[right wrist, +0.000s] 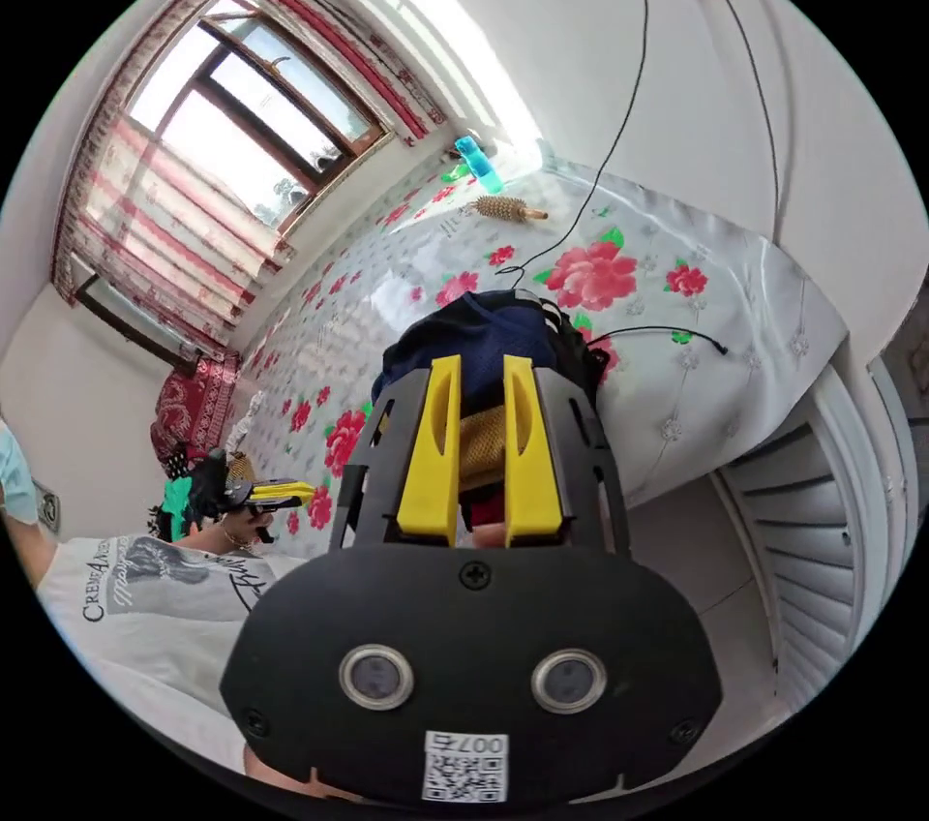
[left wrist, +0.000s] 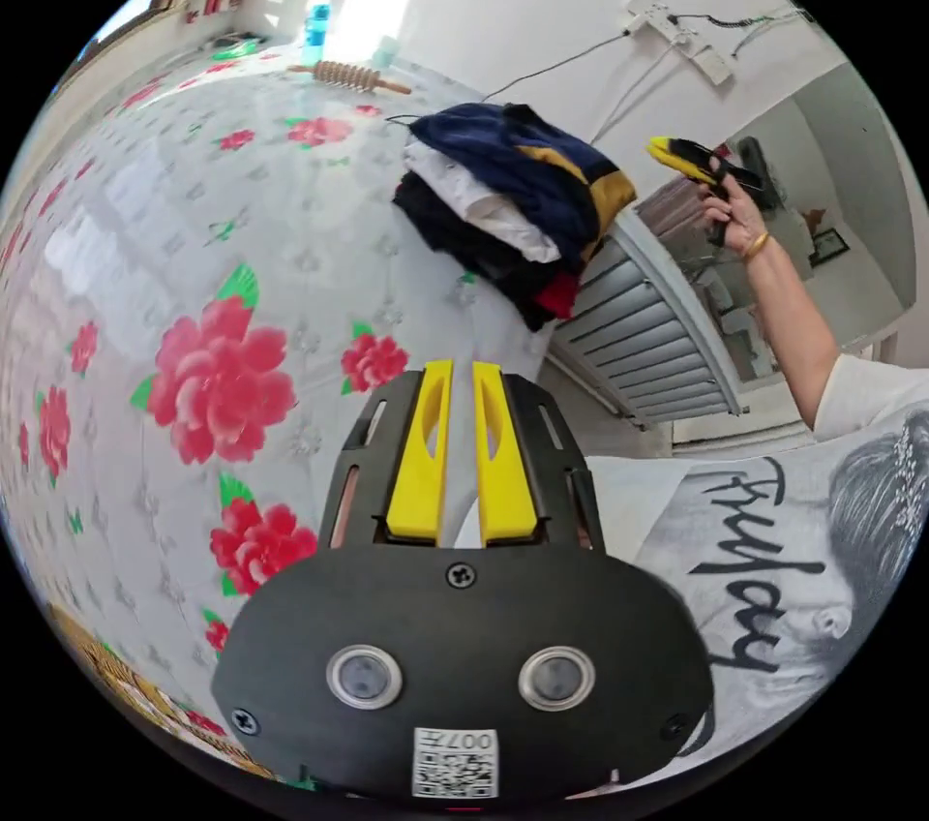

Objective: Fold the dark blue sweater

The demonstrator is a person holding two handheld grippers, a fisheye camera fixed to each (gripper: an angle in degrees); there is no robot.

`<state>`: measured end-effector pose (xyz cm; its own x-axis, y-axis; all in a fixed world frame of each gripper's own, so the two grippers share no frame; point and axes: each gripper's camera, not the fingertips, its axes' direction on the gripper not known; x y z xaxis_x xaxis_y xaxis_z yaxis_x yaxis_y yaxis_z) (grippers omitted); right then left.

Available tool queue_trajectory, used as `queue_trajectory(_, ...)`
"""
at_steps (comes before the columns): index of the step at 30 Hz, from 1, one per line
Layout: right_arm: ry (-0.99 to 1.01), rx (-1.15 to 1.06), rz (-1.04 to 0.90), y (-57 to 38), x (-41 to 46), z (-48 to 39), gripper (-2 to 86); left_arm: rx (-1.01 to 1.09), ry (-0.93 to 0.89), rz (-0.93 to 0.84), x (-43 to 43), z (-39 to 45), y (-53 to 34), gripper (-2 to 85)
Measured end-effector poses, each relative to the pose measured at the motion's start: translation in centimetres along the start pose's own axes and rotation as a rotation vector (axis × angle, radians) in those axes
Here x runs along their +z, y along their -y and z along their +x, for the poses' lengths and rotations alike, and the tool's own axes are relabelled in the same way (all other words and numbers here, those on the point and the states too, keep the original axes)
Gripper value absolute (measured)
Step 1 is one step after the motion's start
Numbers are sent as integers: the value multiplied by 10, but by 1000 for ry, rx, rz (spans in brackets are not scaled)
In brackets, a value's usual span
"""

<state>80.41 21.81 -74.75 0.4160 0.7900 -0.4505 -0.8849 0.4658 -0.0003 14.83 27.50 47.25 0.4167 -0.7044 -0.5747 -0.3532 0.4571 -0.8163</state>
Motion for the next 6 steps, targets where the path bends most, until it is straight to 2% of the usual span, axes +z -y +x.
queue_trajectory(3, -16, -256, -40, -5, 29, -85, 45, -297, 137, 52, -20, -56, -64, 54)
queue_trajectory(6, 56, -468, -202, -27, 110, -170, 40, -586, 329, 124, -47, -90, -139, 58)
